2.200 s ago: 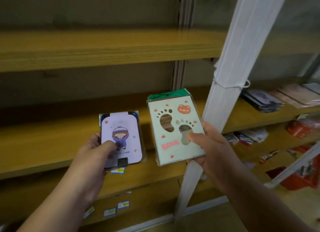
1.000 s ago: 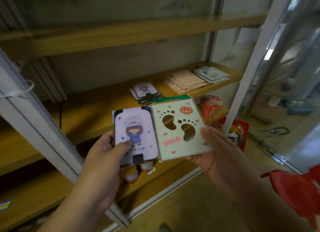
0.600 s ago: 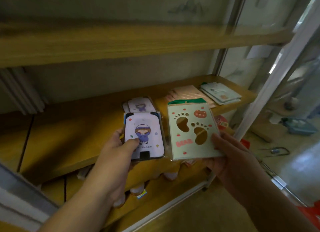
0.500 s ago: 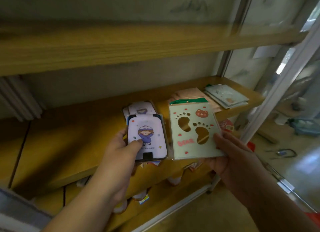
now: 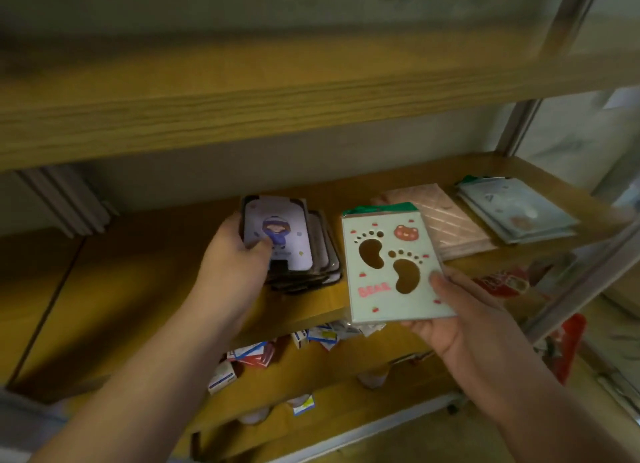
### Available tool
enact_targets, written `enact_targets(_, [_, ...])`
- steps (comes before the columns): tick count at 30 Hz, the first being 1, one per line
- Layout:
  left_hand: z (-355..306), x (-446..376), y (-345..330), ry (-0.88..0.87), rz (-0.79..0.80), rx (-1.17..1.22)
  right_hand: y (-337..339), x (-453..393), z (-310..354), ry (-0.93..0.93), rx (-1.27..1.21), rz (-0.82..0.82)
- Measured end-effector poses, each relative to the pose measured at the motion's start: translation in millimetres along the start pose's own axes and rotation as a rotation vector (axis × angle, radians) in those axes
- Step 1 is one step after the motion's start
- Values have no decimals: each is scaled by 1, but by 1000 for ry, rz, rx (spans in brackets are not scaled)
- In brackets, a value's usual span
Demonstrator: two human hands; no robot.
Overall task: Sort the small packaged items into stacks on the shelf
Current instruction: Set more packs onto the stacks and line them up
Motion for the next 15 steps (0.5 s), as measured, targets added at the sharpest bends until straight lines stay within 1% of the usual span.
enact_targets(3, [1,-3,-13,-4,11,-140,7,-7,9,-27,60,70])
enact_targets(6, [3,-4,-22,18,44,-434,15,-14,20,-63,134,117])
enact_targets(10, [-6,1,-25,4,-3,-771,25,-20,37,-105,196,165])
enact_targets(12, [-16,7,-31,-24,-31,-816,33,-22,45,-119,211,186])
enact_targets(15, [-43,20,-55,-159,-70,-825,47,-27,57,-142,237,222])
Point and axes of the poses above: each hand's wrist, its own x-axis away from the middle knuckle, its own y-axis out of the back of the hand, z = x × y, the point moved 7 cm from there along -x, towards the middle knuckle, and after that the axes turned 9 degrees about -y, right-handed, at the moved point
